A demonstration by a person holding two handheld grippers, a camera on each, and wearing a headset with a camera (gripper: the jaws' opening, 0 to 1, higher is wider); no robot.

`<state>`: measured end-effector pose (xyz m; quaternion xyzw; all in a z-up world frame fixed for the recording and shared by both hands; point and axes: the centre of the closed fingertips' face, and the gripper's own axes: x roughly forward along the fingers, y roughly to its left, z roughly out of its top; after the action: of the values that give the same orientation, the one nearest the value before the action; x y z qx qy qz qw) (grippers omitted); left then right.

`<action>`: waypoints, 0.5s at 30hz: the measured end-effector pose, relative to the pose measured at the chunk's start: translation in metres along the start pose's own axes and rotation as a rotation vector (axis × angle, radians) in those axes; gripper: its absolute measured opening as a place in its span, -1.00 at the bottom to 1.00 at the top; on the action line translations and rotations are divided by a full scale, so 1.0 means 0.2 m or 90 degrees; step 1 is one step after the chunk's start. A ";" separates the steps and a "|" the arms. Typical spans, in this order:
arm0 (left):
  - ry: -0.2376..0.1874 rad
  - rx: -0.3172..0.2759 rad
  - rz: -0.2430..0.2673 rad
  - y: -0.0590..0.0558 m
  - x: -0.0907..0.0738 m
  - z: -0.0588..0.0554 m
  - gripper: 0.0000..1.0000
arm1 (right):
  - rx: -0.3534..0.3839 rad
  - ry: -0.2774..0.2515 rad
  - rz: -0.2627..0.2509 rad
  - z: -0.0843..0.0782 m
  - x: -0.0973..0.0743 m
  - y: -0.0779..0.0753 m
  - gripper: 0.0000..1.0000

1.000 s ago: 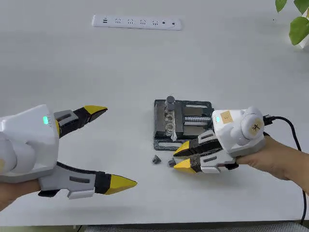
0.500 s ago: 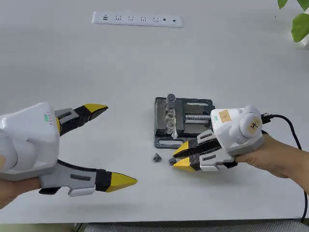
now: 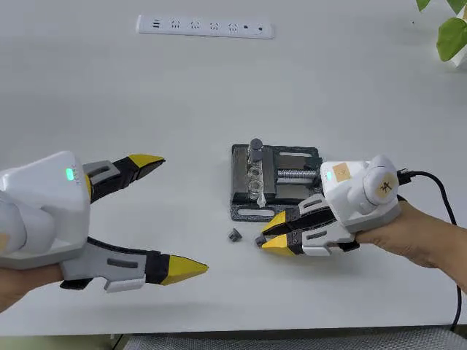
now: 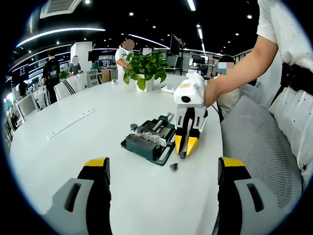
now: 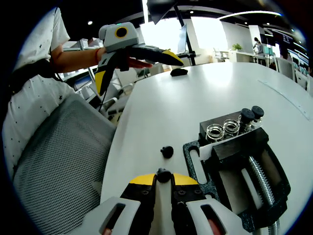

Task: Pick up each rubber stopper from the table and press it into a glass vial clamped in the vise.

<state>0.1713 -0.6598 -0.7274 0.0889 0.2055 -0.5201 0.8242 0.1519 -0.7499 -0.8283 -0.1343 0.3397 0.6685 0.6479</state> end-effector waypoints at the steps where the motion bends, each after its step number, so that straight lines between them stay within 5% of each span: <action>1: -0.001 -0.001 0.000 0.00 0.00 0.00 0.79 | 0.001 -0.004 -0.003 0.01 -0.01 0.00 -0.87; 15: -0.057 0.006 -0.022 -0.06 0.05 0.17 0.45 | -0.011 -0.114 -0.061 0.27 -0.25 0.08 -0.87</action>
<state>0.1724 -0.6851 -0.7000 0.0656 0.1673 -0.5390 0.8229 0.1576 -0.7532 -0.7537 -0.0957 0.2675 0.6492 0.7056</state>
